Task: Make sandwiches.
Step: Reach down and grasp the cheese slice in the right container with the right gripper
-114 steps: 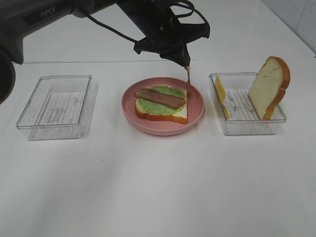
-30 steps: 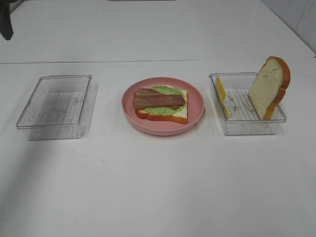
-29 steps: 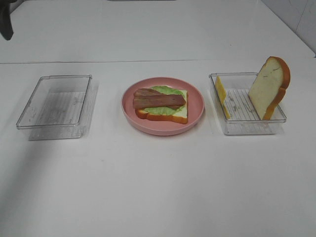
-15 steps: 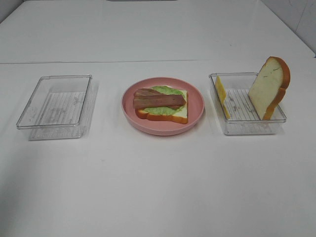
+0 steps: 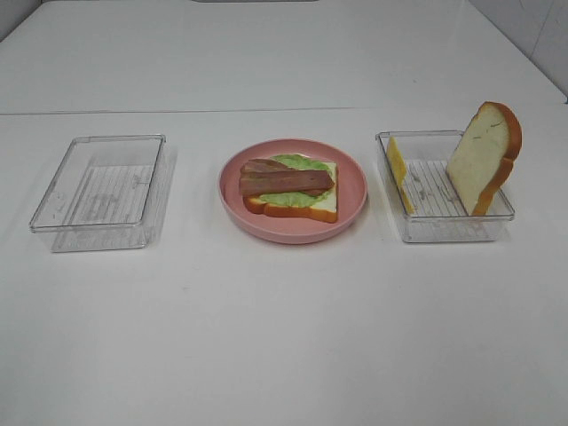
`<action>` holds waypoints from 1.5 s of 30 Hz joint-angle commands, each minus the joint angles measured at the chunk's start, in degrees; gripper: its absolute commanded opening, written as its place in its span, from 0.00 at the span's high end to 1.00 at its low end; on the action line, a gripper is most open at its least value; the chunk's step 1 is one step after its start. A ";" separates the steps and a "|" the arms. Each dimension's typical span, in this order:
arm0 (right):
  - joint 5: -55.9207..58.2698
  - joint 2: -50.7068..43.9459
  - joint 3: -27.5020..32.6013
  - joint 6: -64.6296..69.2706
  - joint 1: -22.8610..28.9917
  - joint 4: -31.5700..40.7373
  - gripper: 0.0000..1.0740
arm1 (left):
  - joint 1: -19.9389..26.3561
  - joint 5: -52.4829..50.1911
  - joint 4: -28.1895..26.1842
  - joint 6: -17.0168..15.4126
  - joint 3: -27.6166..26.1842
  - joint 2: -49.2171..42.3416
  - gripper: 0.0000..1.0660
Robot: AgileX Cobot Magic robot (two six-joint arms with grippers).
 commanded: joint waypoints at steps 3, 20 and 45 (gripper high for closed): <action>-0.57 -1.32 0.17 -0.23 -0.23 0.11 0.08 | -0.29 -0.29 -1.95 0.80 3.44 -8.02 0.08; -0.57 -1.09 0.17 -0.23 -0.23 -0.11 0.08 | -0.29 -0.34 -2.86 0.92 3.50 -11.69 0.08; -3.09 8.94 -4.18 -0.29 -0.23 0.11 0.12 | 7.73 -0.34 -2.75 1.03 3.50 -12.66 0.08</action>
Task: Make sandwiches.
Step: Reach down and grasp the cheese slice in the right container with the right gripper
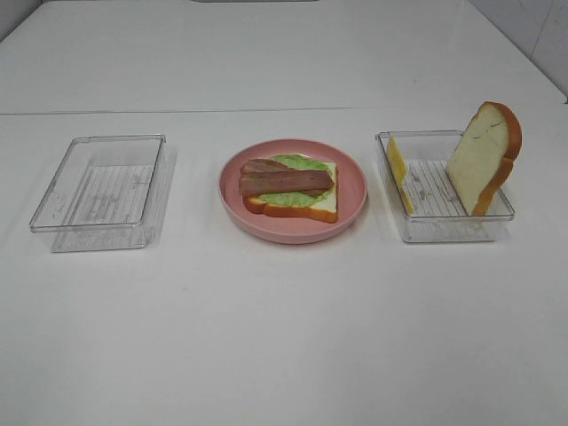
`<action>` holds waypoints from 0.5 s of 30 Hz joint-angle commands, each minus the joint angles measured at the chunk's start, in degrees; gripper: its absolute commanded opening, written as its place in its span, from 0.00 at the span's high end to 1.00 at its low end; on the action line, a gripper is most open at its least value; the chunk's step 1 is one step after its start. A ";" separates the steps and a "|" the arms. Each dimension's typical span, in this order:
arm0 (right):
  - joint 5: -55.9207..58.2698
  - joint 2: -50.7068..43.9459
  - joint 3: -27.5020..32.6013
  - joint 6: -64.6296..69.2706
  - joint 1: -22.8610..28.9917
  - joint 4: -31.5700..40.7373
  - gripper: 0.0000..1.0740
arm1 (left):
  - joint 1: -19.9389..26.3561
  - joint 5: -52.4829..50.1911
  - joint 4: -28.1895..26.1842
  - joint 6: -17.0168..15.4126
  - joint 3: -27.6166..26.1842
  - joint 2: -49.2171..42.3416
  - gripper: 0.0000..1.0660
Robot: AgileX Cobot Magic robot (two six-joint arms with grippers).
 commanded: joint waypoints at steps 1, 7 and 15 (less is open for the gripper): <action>-3.32 14.04 -6.30 -0.29 -0.23 0.34 0.15 | 0.11 -0.34 -0.46 0.00 0.00 -1.15 0.08; -3.50 41.08 -18.91 -1.83 -0.23 0.11 0.18 | 0.06 -0.34 -0.46 0.00 0.00 -1.15 0.08; -3.32 67.61 -33.12 -1.78 -0.23 2.12 0.18 | 0.06 -0.34 -0.46 0.00 0.00 -1.15 0.08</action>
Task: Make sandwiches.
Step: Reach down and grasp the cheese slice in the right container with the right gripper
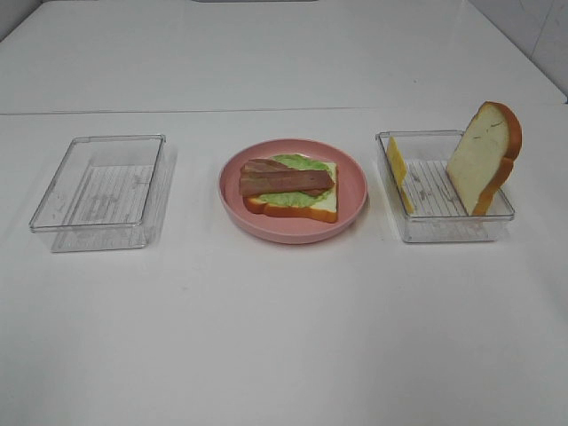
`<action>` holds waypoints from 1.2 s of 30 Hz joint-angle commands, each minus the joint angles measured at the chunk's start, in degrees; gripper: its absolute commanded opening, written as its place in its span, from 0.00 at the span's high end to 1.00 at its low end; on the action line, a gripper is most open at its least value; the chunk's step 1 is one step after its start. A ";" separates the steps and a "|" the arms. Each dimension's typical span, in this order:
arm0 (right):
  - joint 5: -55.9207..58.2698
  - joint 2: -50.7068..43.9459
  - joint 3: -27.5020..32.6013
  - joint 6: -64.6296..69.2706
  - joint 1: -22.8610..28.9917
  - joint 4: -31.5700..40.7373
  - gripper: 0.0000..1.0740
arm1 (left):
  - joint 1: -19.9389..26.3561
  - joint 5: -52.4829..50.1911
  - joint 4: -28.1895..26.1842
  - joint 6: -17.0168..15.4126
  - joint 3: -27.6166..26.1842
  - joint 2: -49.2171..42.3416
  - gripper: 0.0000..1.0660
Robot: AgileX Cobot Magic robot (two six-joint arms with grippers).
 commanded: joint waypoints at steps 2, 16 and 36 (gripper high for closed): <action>-0.40 8.59 -5.50 -1.03 -0.23 1.66 0.18 | 0.06 -0.34 -0.46 0.00 0.00 -1.15 0.08; 0.69 40.05 -32.14 -3.50 9.97 6.59 0.18 | 0.06 -0.34 -0.46 0.00 0.00 -1.15 0.08; 9.00 65.89 -52.88 -4.53 11.57 7.79 0.22 | 0.06 -0.34 -0.46 0.00 0.00 -1.09 0.08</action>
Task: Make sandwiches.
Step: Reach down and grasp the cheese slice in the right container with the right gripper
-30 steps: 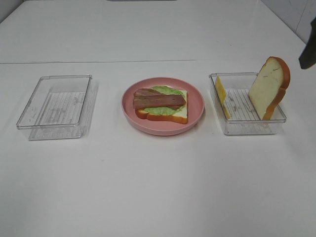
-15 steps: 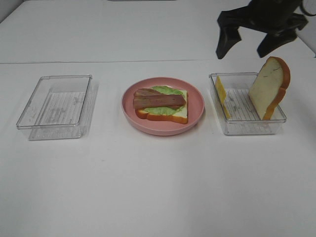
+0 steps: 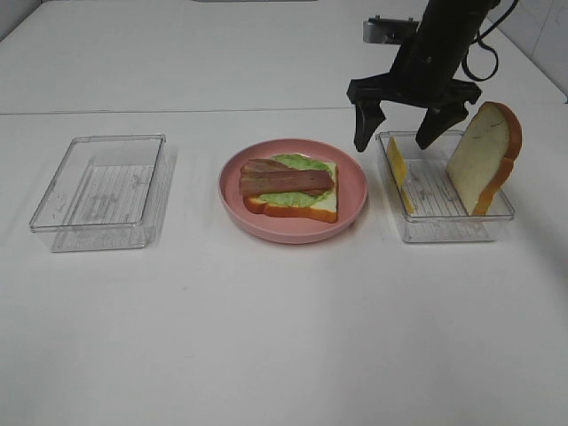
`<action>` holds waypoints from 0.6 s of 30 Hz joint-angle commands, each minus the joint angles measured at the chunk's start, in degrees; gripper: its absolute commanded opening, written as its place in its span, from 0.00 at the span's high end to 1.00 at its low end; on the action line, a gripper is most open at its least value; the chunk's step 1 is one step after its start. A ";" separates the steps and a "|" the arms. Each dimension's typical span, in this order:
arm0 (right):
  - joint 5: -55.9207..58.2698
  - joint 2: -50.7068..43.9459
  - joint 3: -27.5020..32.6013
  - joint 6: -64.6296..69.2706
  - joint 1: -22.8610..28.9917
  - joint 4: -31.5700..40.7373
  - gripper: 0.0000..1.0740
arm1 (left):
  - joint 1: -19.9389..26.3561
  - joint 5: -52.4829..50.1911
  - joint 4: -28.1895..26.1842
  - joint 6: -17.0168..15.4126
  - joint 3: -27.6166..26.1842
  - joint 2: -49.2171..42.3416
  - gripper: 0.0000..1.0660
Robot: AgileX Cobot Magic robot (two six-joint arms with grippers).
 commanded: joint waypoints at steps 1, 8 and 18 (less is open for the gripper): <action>0.57 2.52 -0.34 -1.09 -0.29 -0.23 0.23 | 0.06 -0.34 -0.46 0.00 0.00 -1.09 0.08; 0.40 3.78 -0.34 -1.55 -0.29 -0.23 0.24 | 0.06 -0.34 -0.46 0.00 0.00 -1.09 0.08; 0.46 3.78 -0.34 -1.49 -0.29 -0.23 0.45 | 0.06 -0.34 -0.46 0.00 0.00 -1.09 0.08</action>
